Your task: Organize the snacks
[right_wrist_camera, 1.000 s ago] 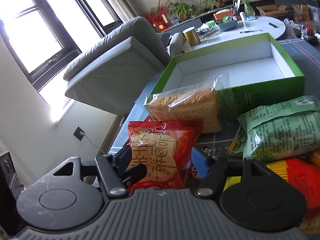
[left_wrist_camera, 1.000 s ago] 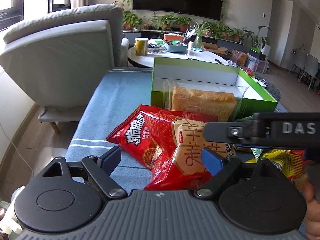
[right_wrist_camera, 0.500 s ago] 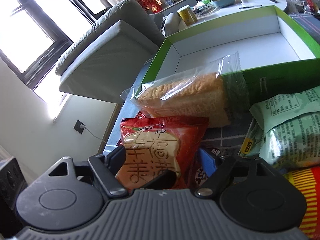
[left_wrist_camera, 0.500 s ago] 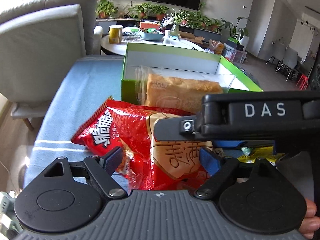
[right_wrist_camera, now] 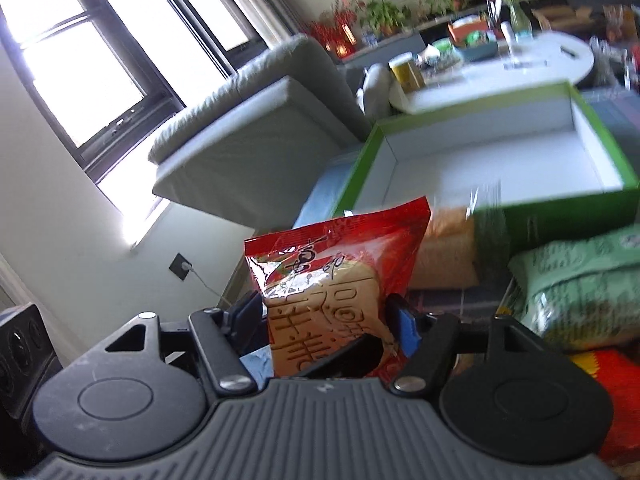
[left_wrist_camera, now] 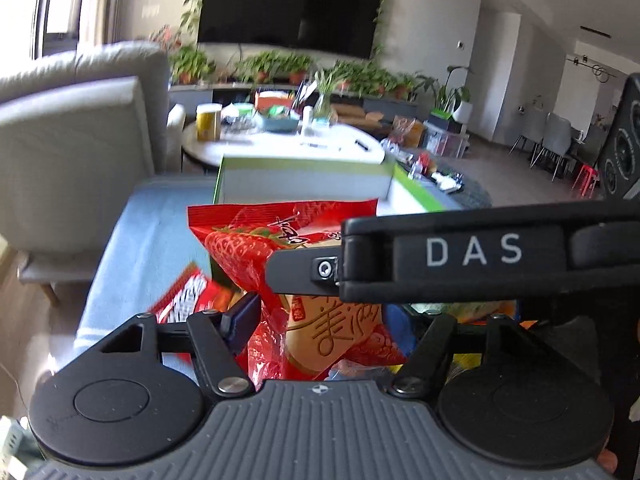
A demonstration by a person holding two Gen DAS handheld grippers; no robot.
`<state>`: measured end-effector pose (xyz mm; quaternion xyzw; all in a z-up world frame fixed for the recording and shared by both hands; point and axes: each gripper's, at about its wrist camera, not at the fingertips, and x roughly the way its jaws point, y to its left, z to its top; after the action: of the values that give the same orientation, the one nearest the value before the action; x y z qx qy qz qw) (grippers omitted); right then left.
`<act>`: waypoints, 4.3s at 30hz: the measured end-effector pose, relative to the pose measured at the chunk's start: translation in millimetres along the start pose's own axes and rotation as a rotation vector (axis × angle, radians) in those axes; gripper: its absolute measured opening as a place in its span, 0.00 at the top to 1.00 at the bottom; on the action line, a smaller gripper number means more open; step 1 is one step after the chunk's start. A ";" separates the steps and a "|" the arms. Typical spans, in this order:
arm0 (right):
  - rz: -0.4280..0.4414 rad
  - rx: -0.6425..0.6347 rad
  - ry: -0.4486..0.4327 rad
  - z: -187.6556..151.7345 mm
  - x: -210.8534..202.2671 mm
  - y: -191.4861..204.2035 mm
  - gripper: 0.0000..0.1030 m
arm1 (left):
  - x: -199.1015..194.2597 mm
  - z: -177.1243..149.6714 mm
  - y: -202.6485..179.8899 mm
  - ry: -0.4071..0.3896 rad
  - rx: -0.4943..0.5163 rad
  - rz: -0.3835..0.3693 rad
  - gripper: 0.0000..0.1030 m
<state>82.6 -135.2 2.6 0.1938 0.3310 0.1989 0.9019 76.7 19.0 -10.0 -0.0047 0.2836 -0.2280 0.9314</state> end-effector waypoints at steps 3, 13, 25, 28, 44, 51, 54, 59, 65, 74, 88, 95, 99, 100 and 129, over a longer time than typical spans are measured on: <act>-0.004 -0.023 -0.048 7.2 -14.3 4.1 0.23 | -7.2 13.1 -7.2 -0.025 0.010 -0.016 0.38; -0.019 -0.052 -0.174 53.2 -21.4 1.0 0.23 | 8.0 62.2 -23.4 -0.073 0.057 -0.036 0.38; -0.006 0.052 -0.186 86.7 14.0 -40.9 0.23 | 71.4 88.7 -11.3 -0.026 0.053 -0.052 0.39; 0.001 0.077 -0.183 92.6 23.4 -49.1 0.23 | 87.3 94.0 -6.1 -0.009 0.050 -0.056 0.39; 0.007 0.186 -0.084 105.6 82.5 -77.2 0.23 | 147.2 94.5 28.1 0.078 0.026 -0.042 0.39; 0.016 0.237 -0.036 103.5 102.0 -83.1 0.23 | 153.0 90.5 37.4 0.061 0.062 -0.001 0.41; 0.050 0.283 0.032 95.1 112.3 -88.3 0.23 | 153.3 84.7 39.6 0.069 0.092 0.037 0.41; -0.002 0.295 0.085 88.4 108.2 -91.0 0.23 | 150.6 73.4 45.1 0.097 0.062 0.027 0.36; -0.052 0.224 0.035 85.6 74.1 -84.4 0.23 | 129.9 70.4 47.7 0.083 0.037 0.057 0.36; -0.041 0.137 0.018 48.2 25.7 -74.6 0.23 | 81.3 40.1 55.4 0.097 -0.026 0.093 0.35; -0.095 0.129 0.116 13.4 33.2 -62.9 0.32 | 68.7 0.5 37.5 0.163 -0.021 0.029 0.35; -0.105 0.104 0.132 -1.0 22.5 -57.5 0.32 | 49.9 -15.2 31.5 0.169 -0.033 -0.010 0.35; -0.113 0.080 0.148 -10.5 17.4 -53.7 0.32 | 38.0 -21.1 26.2 0.177 -0.018 -0.016 0.35; -0.118 0.076 0.153 -12.7 16.5 -53.0 0.32 | 35.3 -22.3 25.5 0.181 -0.020 -0.022 0.35; -0.205 0.145 0.190 -29.6 -14.6 -55.7 0.15 | 13.1 -34.9 24.9 0.242 -0.058 -0.079 0.23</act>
<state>65.3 -183.0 -37.5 0.2038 0.4462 0.0988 0.8658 78.4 40.0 -49.6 -0.0152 0.4000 -0.2550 0.8802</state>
